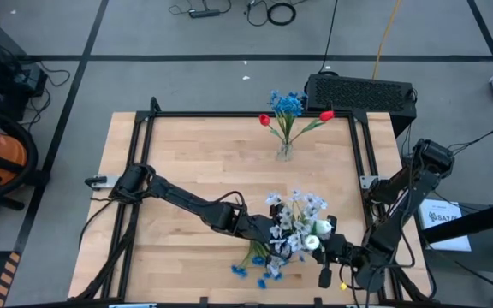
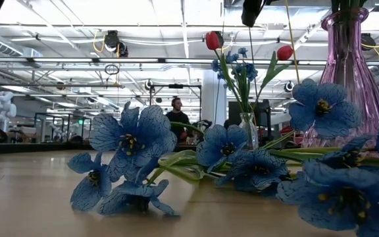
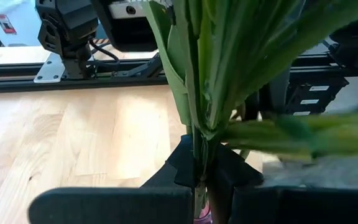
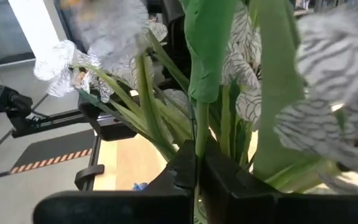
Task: Sort flowers into vase by color
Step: Put the white flower into the violet transparent vase
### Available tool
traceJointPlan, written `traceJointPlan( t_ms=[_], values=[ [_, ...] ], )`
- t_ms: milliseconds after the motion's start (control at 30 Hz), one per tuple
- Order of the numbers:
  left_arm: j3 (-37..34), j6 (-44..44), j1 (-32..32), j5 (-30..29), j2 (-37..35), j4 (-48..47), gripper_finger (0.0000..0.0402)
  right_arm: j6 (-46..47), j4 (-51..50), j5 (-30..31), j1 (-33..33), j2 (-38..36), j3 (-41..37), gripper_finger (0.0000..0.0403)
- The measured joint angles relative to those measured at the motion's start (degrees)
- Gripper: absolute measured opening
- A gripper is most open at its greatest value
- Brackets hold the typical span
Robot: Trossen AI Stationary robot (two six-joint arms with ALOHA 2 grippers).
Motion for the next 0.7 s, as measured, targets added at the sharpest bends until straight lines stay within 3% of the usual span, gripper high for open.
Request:
traceJointPlan(
  t_ms=[367,700],
  values=[
    [0.0,-0.9,0.0,0.0,0.0,-0.1,0.0019,0.9,0.0,-3.2,-1.6,1.7,-0.1,0.0004],
    [0.0,-1.3,0.1,0.0,0.0,-0.5,0.0114,-0.6,-2.9,-4.8,-0.2,-2.3,-0.4,0.0055]
  ],
)
